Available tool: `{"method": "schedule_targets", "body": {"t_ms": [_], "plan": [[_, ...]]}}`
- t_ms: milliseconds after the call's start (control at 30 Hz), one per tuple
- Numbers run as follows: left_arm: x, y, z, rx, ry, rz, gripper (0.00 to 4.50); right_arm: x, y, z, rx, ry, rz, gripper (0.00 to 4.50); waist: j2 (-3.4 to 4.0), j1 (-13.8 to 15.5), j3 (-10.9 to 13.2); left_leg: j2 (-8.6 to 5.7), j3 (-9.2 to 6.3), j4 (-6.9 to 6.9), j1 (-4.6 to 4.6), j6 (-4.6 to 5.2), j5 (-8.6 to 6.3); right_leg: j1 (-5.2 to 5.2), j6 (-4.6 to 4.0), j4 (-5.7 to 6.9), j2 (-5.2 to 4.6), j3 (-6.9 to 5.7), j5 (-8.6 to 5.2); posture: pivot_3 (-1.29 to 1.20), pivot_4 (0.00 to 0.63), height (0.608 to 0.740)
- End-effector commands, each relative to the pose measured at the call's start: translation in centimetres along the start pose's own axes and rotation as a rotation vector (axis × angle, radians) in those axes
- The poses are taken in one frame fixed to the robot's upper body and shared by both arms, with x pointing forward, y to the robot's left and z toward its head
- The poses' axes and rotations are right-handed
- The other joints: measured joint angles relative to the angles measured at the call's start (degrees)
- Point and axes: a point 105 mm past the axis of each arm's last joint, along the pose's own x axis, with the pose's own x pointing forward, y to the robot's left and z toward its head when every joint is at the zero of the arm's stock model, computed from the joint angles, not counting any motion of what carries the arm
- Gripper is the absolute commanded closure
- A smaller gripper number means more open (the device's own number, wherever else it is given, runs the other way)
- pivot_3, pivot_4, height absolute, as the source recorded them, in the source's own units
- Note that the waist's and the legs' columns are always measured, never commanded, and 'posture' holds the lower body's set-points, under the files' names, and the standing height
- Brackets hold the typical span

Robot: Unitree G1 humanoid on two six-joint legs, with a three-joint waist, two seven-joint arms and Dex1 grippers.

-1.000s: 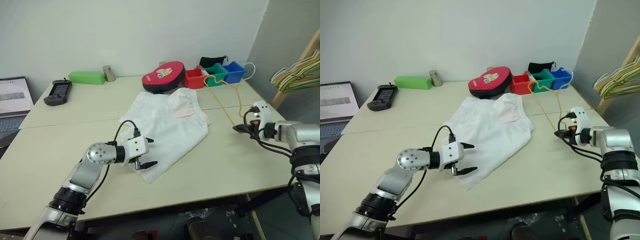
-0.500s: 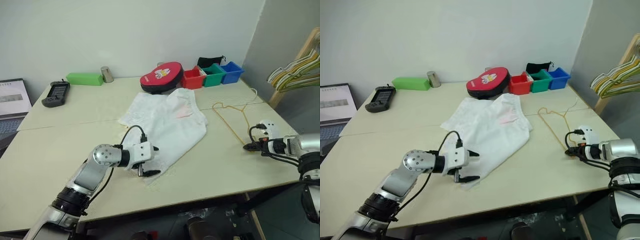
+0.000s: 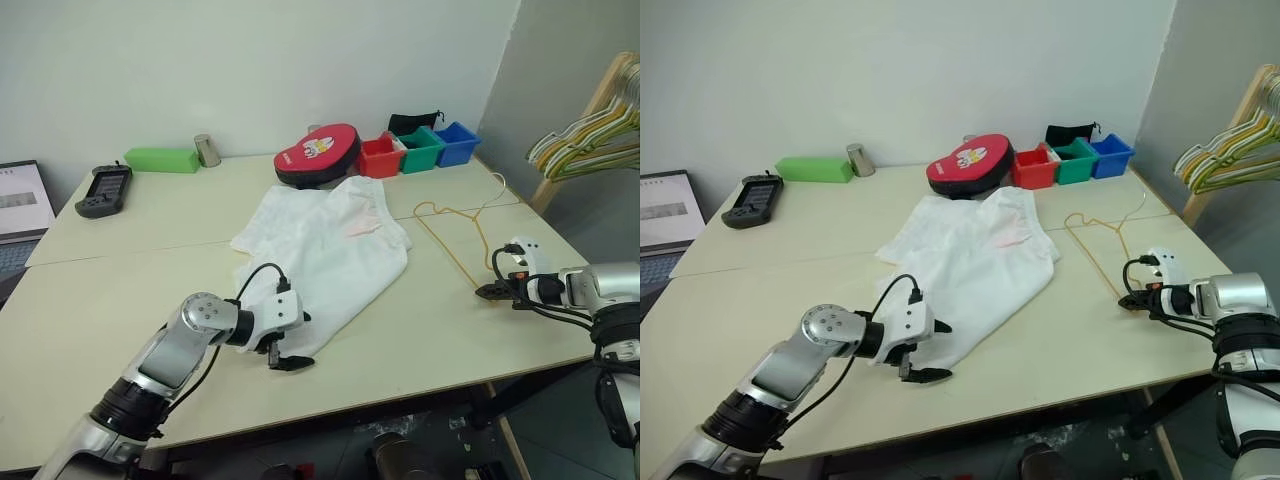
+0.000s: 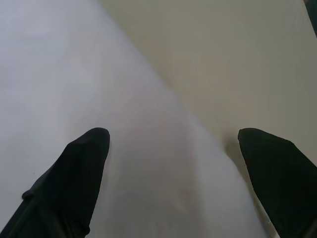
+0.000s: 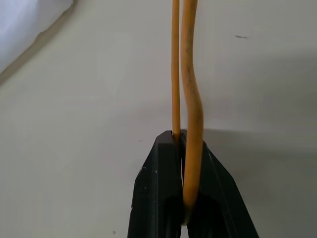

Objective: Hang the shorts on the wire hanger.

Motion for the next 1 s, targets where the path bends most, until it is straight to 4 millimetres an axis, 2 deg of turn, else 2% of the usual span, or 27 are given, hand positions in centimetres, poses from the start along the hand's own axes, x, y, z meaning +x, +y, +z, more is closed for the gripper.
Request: {"method": "schedule_targets", "body": {"t_ms": [33,67,133,533,667,700,767,867,1000], "plan": [[0.1,0.0,-0.5,0.077,0.036,-0.007,0.05,-1.0,0.3,1.4,-0.019,-0.054,0.004,4.50,0.00,0.04,0.00,0.01,0.00,0.00,0.00,0.00,0.00,0.00,0.00,-0.01,0.00,0.00,0.00,-0.19,0.036,0.740],[0.2,-0.1,-0.5,0.079,0.034,-0.010,0.42,-1.0,0.4,1.5,-0.019,-0.055,0.006,4.50,0.01,0.05,-0.01,0.02,0.00,0.01,0.00,0.00,0.00,0.01,0.00,-0.01,-0.01,0.00,0.00,-0.19,0.033,0.740],[0.2,-0.2,-0.5,0.083,0.023,-0.018,0.67,-0.9,0.6,1.6,-0.019,-0.057,0.010,4.50,0.01,0.05,-0.01,0.02,0.01,0.01,0.00,0.00,0.00,0.02,0.00,-0.02,-0.03,0.03,0.00,-0.19,0.033,0.740],[-0.1,-0.6,0.0,0.115,-0.030,-0.036,3.34,-0.9,0.6,1.6,-0.008,-0.060,0.005,4.50,0.01,0.03,-0.01,0.02,0.03,0.02,0.02,0.00,0.00,0.03,0.00,0.00,-0.03,0.03,0.00,-0.19,0.030,0.740],[-0.6,-1.8,0.3,0.145,-0.046,-0.075,4.31,-1.1,0.3,1.8,0.005,-0.067,0.000,4.50,0.01,-0.05,-0.01,0.02,0.03,0.01,0.02,0.00,0.00,0.03,0.00,-0.01,-0.03,0.04,0.00,-0.18,0.031,0.740],[-0.9,-2.1,0.1,0.149,-0.038,-0.089,4.46,-1.1,0.2,1.8,0.015,-0.068,-0.001,4.50,0.01,-0.10,-0.01,0.03,0.02,0.01,0.02,0.00,0.00,0.02,0.00,-0.01,-0.03,0.04,0.00,-0.18,0.031,0.740],[-1.4,-2.6,-0.4,0.152,-0.020,-0.109,4.46,-1.3,0.2,1.8,0.048,-0.072,0.010,4.50,0.01,-0.13,-0.01,0.05,0.02,-0.02,0.02,0.00,0.00,0.00,0.00,-0.01,-0.03,0.05,0.00,-0.18,0.031,0.740],[-2.0,-3.0,-0.7,0.143,-0.010,-0.113,4.46,-2.2,0.5,2.3,0.213,-0.101,0.071,4.50,0.02,-0.14,-0.01,0.07,0.02,-0.03,0.02,0.00,0.00,0.00,0.00,-0.01,-0.03,0.05,0.00,-0.18,0.031,0.740],[-2.8,-3.9,-0.5,0.121,-0.015,-0.134,4.46,-3.0,1.2,2.1,0.342,-0.108,0.152,4.50,0.00,-0.09,0.00,0.10,0.02,-0.02,0.02,0.00,0.00,0.01,0.00,-0.03,-0.04,0.07,0.00,-0.16,0.037,0.740]]}}
